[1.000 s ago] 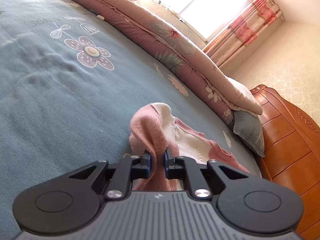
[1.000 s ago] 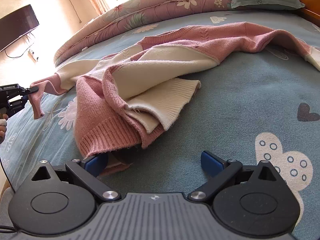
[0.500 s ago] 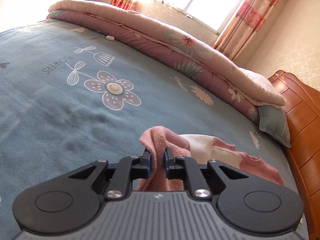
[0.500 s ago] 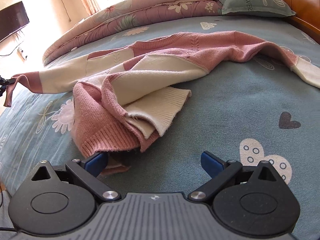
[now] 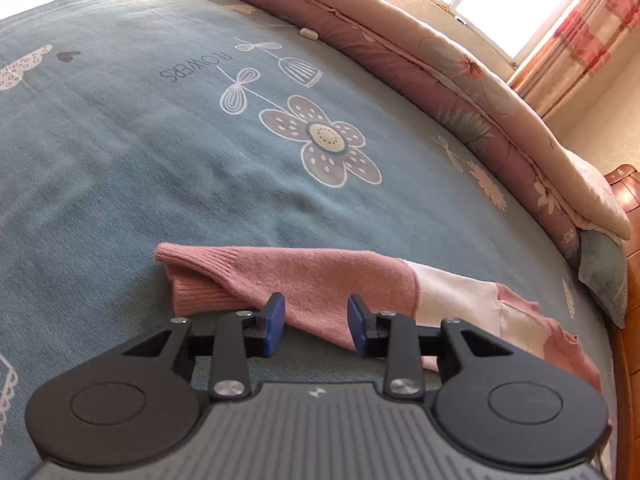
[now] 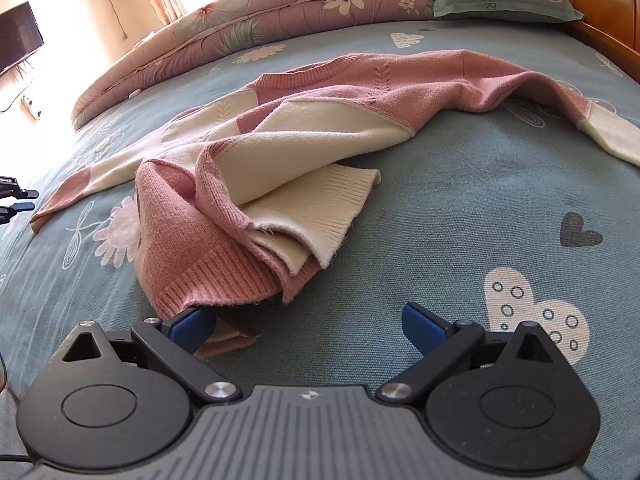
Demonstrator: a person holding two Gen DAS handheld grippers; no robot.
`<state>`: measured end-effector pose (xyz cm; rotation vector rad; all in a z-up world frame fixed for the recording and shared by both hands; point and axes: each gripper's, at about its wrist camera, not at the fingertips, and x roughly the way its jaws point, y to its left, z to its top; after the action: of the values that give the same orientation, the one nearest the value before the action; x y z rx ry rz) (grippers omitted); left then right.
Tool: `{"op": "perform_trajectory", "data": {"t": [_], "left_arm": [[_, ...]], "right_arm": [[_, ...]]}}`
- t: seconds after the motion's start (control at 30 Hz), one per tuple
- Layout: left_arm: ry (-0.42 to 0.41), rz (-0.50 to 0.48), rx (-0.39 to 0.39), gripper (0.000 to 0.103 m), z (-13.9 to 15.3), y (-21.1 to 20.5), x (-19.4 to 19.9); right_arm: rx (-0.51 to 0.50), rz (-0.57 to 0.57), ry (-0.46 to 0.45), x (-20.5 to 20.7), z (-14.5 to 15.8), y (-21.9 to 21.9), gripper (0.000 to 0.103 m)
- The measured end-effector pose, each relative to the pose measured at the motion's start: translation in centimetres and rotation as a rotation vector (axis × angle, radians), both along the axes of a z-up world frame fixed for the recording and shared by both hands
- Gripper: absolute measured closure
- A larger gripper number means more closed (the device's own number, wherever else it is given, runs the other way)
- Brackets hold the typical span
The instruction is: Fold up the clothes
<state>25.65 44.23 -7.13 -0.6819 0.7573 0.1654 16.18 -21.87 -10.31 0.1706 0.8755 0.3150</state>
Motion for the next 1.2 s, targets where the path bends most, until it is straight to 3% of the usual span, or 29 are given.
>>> {"op": "perform_trajectory", "data": {"t": [0.07, 0.27, 0.4, 0.47, 0.5, 0.53, 0.57, 0.8, 1.03, 1.2], "left_arm": [[-0.033, 0.000, -0.132, 0.060, -1.3, -0.1, -0.3], [-0.042, 0.144, -0.354, 0.057, -6.6, 1.0, -0.2], [-0.150, 0.229, -0.393, 0.053, -7.8, 1.9, -0.2], [-0.165, 0.259, -0.371, 0.062, -7.6, 2.1, 0.1], [-0.162, 0.267, -0.349, 0.070, -7.3, 2.1, 0.5], [-0.161, 0.273, -0.326, 0.087, -6.9, 2.1, 0.8], [-0.174, 0.271, -0.301, 0.093, -6.3, 2.1, 1.0], [-0.410, 0.249, -0.161, 0.094, -0.8, 2.6, -0.7], [-0.236, 0.262, -0.123, 0.095, -2.4, 4.2, -2.6], [-0.122, 0.225, -0.025, 0.093, -2.3, 2.8, -2.9]], "right_arm": [[0.005, -0.003, 0.009, 0.1, -0.2, 0.1, 0.002], [0.010, -0.018, 0.017, -0.2, -0.2, -0.1, 0.002], [0.003, -0.028, 0.028, -0.1, -0.5, -0.2, 0.002], [-0.001, -0.032, 0.035, 0.0, -0.6, -0.2, 0.002], [-0.005, -0.029, 0.036, 0.0, -0.7, 0.0, 0.002], [-0.010, -0.026, 0.036, 0.0, -0.7, 0.1, 0.002], [-0.017, -0.023, 0.035, 0.0, -0.7, 0.3, 0.002], [-0.023, -0.022, 0.039, 0.1, -0.8, 0.5, 0.002], [-0.022, -0.020, 0.040, 0.2, -0.9, 0.5, 0.002], [-0.021, -0.018, 0.044, 0.0, -0.8, 0.5, 0.002]]}}
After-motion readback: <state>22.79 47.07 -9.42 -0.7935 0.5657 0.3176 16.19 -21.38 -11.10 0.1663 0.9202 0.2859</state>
